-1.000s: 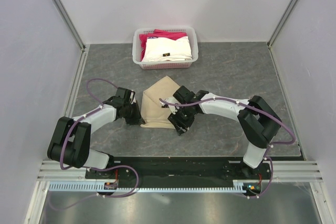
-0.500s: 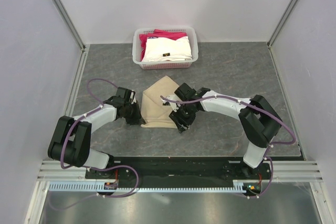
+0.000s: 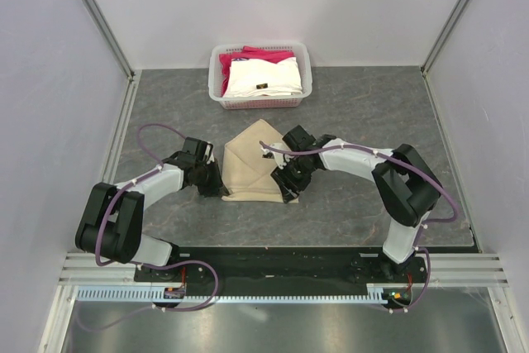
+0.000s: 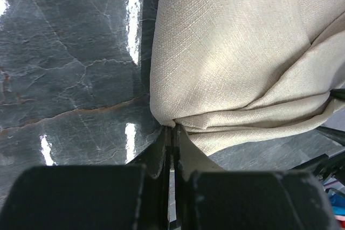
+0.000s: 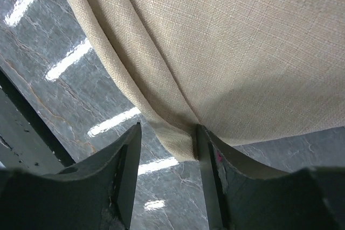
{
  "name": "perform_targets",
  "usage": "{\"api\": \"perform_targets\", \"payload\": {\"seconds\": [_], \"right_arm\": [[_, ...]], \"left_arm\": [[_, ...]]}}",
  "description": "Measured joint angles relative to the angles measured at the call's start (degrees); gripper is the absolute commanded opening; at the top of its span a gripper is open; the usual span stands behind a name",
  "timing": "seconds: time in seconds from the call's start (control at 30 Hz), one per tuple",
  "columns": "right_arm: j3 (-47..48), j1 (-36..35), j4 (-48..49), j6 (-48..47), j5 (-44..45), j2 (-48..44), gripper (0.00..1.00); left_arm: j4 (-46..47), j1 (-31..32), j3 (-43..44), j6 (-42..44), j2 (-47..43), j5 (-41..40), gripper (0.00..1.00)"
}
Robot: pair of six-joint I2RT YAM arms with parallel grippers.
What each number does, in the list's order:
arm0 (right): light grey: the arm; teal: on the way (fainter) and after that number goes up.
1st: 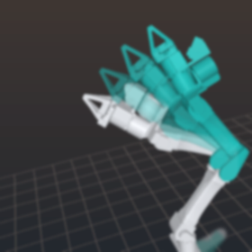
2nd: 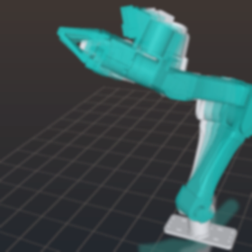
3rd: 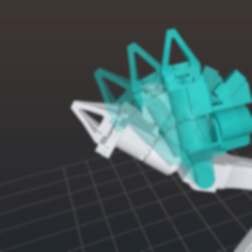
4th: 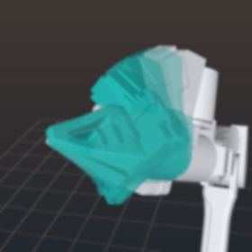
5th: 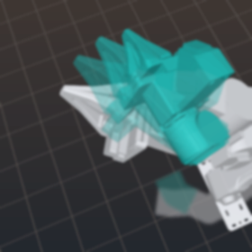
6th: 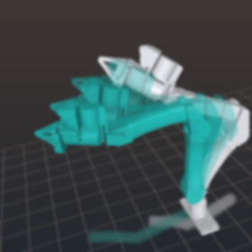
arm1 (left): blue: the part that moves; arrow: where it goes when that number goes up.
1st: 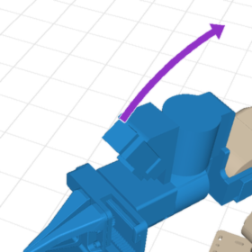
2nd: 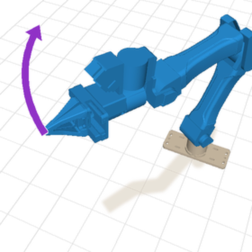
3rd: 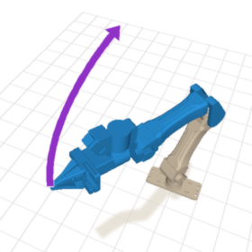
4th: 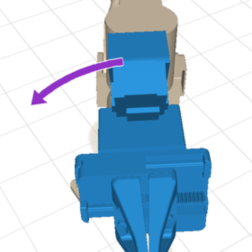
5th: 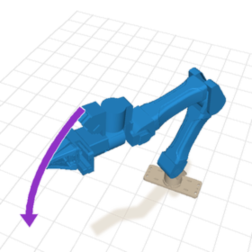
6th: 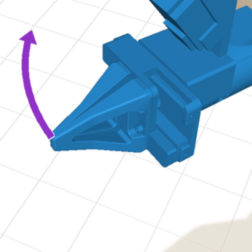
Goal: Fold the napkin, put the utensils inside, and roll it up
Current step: Roll the napkin with the utensil
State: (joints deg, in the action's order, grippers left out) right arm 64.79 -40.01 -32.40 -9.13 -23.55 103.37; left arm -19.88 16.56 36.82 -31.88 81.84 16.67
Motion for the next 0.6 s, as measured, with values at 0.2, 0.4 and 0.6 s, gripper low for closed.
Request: {"api": "perform_targets", "payload": {"seconds": [0.2,0.4,0.6], "right_arm": [[-1.1,0.2,1.2,0.4,-0.9,-0.3,0.53],[-1.2,0.0,1.3,1.0,0.9,-1.5,0.57],[0.8,-3.6,2.1,0.0,9.2,-8.5,0.62]], "left_arm": [[0.0,0.0,0.0,0.0,0.0,0.0,0.02],[0.0,0.0,0.0,0.0,0.0,0.0,0.02],[0.0,0.0,0.0,0.0,0.0,0.1,0.02]]}}
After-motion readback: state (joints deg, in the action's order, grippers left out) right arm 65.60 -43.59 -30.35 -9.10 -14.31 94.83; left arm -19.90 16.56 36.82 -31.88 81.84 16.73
